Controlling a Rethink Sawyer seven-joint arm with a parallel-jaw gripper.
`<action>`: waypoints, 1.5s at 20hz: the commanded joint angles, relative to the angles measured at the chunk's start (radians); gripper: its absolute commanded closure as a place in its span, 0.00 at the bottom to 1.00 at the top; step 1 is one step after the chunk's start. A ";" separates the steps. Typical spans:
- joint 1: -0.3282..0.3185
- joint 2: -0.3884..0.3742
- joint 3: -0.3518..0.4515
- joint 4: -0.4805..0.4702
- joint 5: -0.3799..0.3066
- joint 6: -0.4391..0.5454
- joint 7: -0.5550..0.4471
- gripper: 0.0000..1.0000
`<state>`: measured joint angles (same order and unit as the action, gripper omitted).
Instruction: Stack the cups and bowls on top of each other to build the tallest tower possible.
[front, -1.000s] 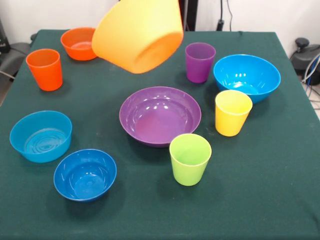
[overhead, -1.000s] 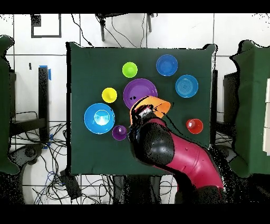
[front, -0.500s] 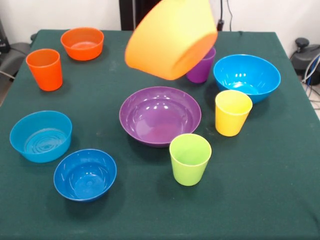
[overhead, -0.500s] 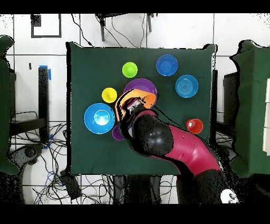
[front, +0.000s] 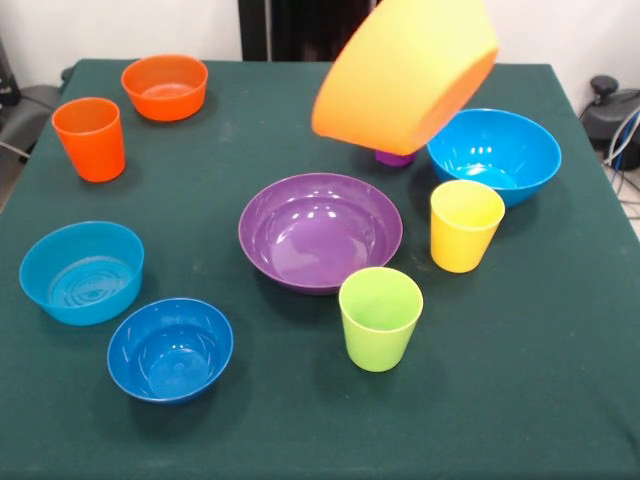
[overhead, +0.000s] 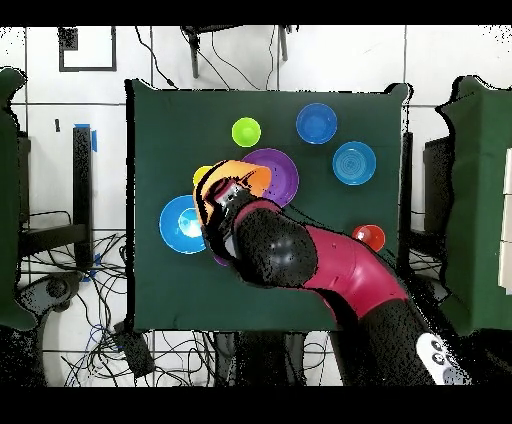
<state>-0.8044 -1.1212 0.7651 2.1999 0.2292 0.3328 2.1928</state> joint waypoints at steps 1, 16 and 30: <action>-0.030 0.033 0.211 0.071 0.052 -0.034 0.076 1.00; -0.075 0.217 0.391 0.010 0.032 -0.130 0.111 1.00; -0.006 0.398 0.320 -0.036 -0.093 -0.312 0.050 1.00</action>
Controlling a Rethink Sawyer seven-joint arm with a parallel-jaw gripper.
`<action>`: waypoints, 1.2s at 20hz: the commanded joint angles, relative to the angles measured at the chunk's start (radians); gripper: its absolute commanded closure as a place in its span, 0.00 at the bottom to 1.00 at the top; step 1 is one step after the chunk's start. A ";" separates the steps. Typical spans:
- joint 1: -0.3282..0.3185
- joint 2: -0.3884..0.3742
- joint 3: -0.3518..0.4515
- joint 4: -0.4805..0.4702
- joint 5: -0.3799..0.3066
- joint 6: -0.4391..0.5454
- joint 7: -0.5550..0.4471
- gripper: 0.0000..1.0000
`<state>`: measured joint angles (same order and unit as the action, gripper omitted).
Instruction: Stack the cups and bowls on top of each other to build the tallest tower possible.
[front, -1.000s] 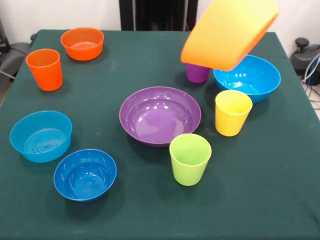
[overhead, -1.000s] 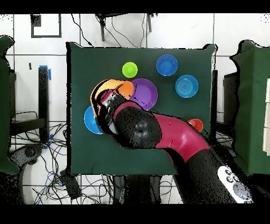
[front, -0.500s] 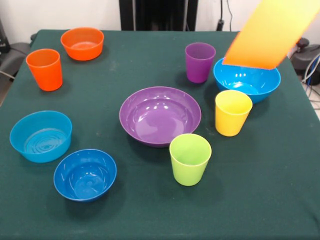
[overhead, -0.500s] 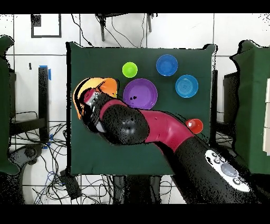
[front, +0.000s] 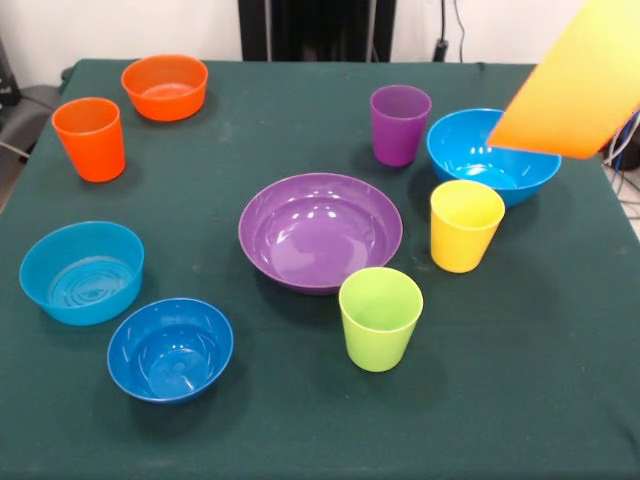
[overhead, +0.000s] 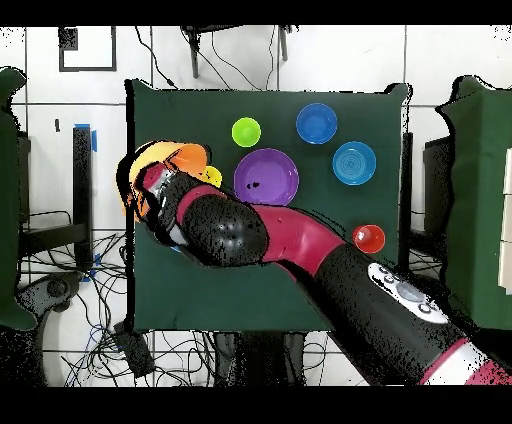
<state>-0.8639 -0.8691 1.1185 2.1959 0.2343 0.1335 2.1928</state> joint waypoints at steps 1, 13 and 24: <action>0.057 0.158 -0.039 -0.036 -0.107 -0.121 0.048 1.00; 0.152 0.258 -0.128 -0.144 -0.165 -0.162 0.039 1.00; 0.176 0.432 -0.176 -0.268 -0.323 -0.234 0.008 1.00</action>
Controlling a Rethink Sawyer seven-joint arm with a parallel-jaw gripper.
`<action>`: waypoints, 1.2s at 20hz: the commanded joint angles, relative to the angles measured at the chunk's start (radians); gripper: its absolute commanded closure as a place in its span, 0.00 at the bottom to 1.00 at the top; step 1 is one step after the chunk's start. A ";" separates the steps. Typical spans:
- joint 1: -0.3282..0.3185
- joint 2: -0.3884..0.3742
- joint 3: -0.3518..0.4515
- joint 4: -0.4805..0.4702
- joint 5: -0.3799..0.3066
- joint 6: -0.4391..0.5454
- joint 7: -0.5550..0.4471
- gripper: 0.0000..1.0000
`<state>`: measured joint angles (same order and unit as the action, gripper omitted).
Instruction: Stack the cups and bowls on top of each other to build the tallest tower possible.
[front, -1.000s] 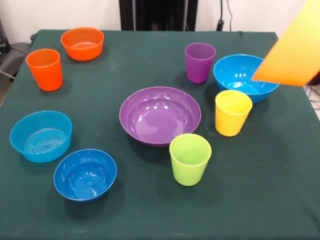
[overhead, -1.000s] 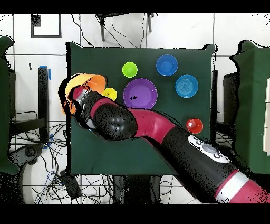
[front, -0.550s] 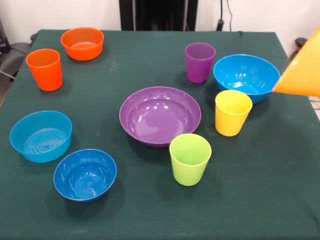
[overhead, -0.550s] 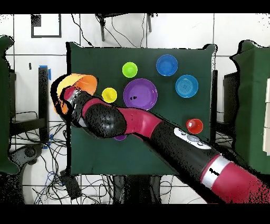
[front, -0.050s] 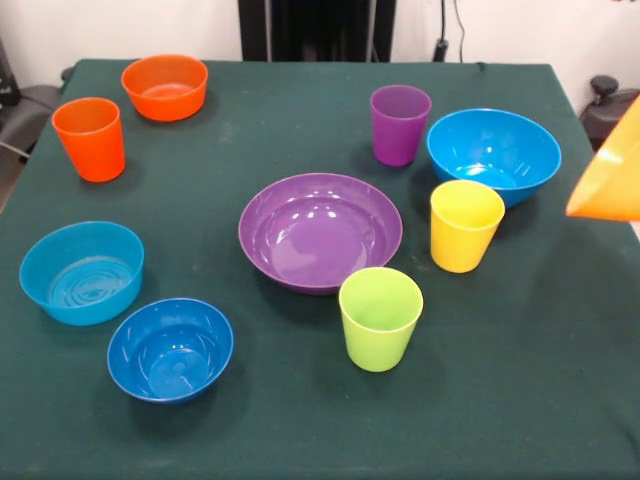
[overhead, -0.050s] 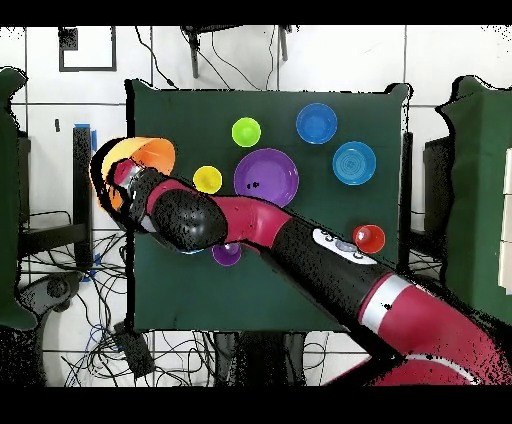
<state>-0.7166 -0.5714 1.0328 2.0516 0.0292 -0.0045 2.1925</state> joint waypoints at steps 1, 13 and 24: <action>0.027 0.153 -0.086 -0.133 -0.131 -0.099 0.010 1.00; -0.052 0.362 0.028 -0.198 -0.240 -0.045 0.002 1.00; -0.069 0.409 0.089 -0.201 -0.230 -0.005 0.017 1.00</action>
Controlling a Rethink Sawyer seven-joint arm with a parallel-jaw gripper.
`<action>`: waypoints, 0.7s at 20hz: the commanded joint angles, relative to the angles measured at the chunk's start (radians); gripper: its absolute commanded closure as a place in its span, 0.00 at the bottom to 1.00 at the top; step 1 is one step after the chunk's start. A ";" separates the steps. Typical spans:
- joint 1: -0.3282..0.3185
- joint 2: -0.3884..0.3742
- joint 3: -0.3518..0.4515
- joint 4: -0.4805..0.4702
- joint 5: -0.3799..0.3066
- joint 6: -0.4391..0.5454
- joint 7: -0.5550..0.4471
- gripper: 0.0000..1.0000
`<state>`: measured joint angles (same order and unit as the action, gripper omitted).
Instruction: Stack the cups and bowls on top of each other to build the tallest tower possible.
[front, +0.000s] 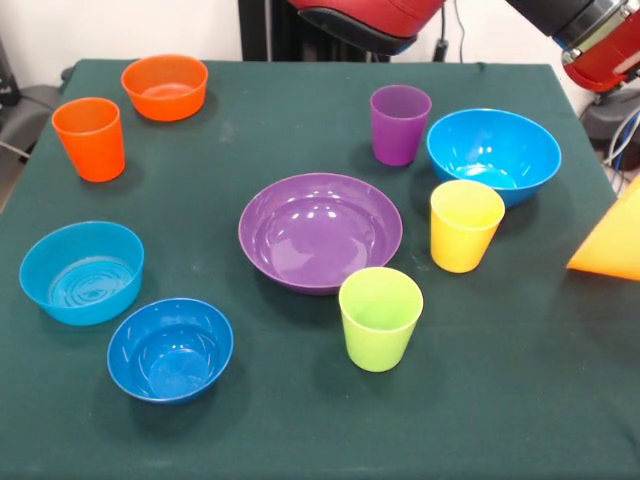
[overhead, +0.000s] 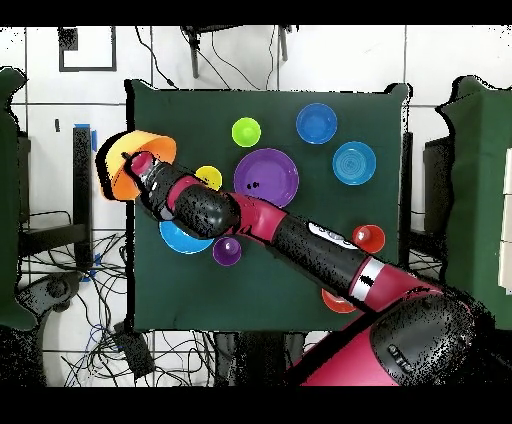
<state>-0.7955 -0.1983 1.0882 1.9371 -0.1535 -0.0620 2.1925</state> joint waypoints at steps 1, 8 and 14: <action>0.012 0.031 0.034 -0.086 -0.043 0.052 0.020 1.00; 0.018 0.032 0.069 -0.093 -0.027 0.068 0.023 1.00; 0.024 0.076 0.072 -0.108 -0.055 0.053 0.003 1.00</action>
<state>-0.7959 -0.1698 1.1584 1.9300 -0.1560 -0.0620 2.1925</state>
